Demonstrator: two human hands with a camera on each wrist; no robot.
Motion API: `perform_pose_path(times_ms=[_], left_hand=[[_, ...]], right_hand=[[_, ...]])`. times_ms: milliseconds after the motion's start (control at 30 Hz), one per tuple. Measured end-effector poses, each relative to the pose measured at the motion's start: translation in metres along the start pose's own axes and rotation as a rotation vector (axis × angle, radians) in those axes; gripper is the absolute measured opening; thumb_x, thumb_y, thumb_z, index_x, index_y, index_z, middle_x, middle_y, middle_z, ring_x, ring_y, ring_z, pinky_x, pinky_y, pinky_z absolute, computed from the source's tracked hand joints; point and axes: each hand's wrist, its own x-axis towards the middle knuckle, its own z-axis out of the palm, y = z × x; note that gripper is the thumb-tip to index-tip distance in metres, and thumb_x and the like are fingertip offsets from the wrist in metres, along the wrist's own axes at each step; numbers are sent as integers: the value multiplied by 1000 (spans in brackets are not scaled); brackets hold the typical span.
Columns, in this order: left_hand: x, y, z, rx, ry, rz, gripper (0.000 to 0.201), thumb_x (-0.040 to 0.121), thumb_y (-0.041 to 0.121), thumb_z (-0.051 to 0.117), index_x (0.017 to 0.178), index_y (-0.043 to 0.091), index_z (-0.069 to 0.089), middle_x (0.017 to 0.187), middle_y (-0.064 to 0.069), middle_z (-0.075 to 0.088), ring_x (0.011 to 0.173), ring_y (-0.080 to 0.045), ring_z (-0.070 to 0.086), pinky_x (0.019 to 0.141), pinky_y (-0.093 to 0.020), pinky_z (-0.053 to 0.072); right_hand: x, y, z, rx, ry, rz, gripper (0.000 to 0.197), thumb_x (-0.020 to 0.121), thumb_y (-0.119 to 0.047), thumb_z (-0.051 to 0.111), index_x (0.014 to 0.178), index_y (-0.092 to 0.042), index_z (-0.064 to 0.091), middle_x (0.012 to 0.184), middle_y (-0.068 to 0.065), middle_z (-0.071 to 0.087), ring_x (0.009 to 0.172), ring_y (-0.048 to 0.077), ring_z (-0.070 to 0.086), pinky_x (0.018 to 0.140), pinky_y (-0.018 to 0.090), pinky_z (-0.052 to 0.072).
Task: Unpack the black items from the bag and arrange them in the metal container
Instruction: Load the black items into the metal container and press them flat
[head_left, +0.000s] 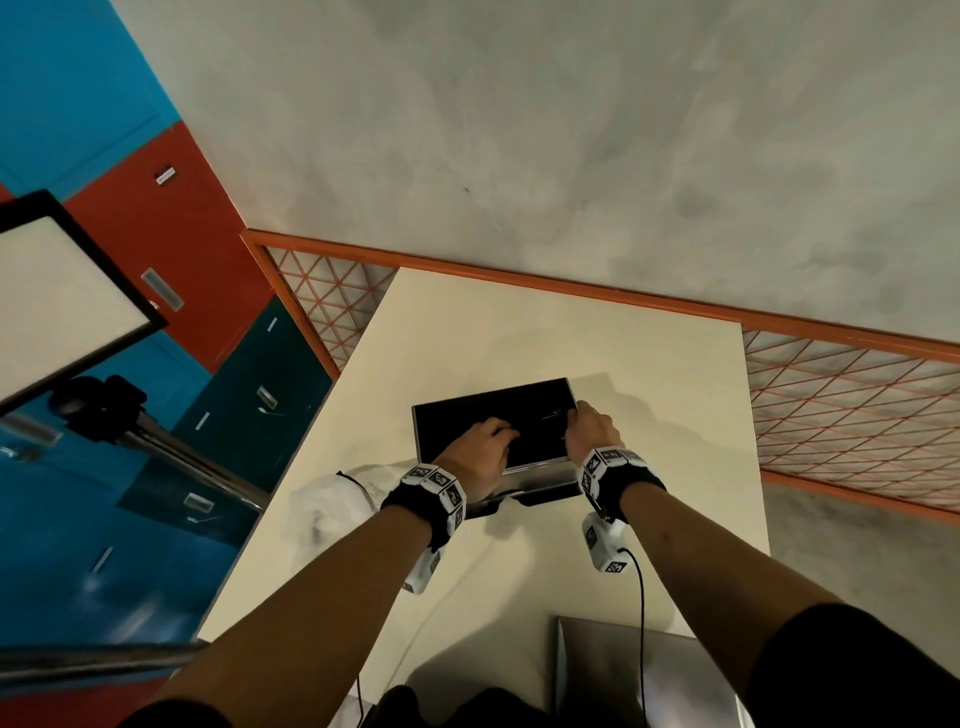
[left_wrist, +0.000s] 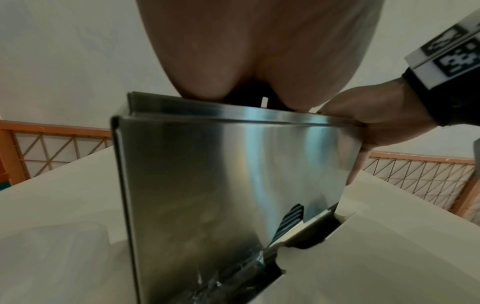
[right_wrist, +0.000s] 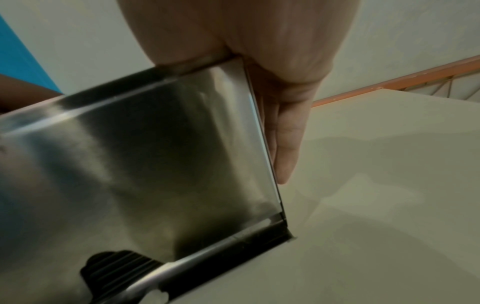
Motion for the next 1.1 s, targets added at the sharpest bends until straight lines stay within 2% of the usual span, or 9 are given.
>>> perform_pose_path(times_ms=[267,400,500,633,733,800,900,1000,1100], left_hand=[[-11,-10,-14,-143,-20,75,56,90,-13,44,133,17,65,138,-2,59,128,-22,53,111,-30,38],[-11,-16,-22,-111,-48,53,54,94,-5,49,139,23,59,138,2,57,123,-19,48,106,-28,38],[-10,-15,-25,-40,-50,47,44,99,4,50,138,22,60,131,0,58,117,-22,46,103,-34,40],[-21,-19,-28,-37,290,-54,32,94,7,54,122,15,65,110,-5,59,107,-26,51,92,-43,48],[-39,-27,-36,-29,461,-271,27,94,12,54,121,12,58,110,-10,59,104,-31,55,85,-45,52],[-51,-29,-43,-56,437,-452,30,99,21,50,127,10,49,114,-15,62,105,-35,59,79,-44,51],[-58,-27,-42,-10,243,-671,41,105,33,40,139,8,36,114,-21,66,102,-43,64,74,-41,43],[-56,-24,-36,56,92,-693,33,107,29,33,128,5,43,121,-23,62,109,-45,62,83,-47,47],[-54,-24,-32,85,69,-673,27,105,19,37,125,3,44,123,-22,61,111,-45,62,86,-47,49]], right_hand=[[0,0,-1,6,-8,6,28,100,-30,33,107,-11,51,104,18,61,88,39,61,76,43,51],[-1,-1,-2,11,-17,11,28,101,-30,33,108,-11,52,105,18,61,89,40,61,80,45,52],[-1,-2,-3,10,-16,8,29,101,-30,32,109,-9,52,106,19,61,91,41,61,80,46,52],[-2,-1,-3,1,-13,3,29,102,-30,32,109,-9,51,105,19,61,90,40,61,76,42,50],[-2,-1,-2,-13,-7,-2,28,102,-29,33,109,-9,51,104,18,62,88,39,62,77,43,52],[-3,-2,-2,-16,-2,-1,28,102,-29,34,109,-9,51,105,18,61,88,39,61,76,42,51],[-3,-1,-2,-8,2,8,29,102,-29,33,110,-8,52,106,19,61,89,39,61,75,41,49],[-3,-2,-2,16,-5,19,31,102,-29,33,112,-7,54,106,19,61,91,40,61,78,43,52],[-3,-1,-2,21,-5,14,30,102,-27,35,113,-7,54,107,19,61,91,40,61,76,41,50]])
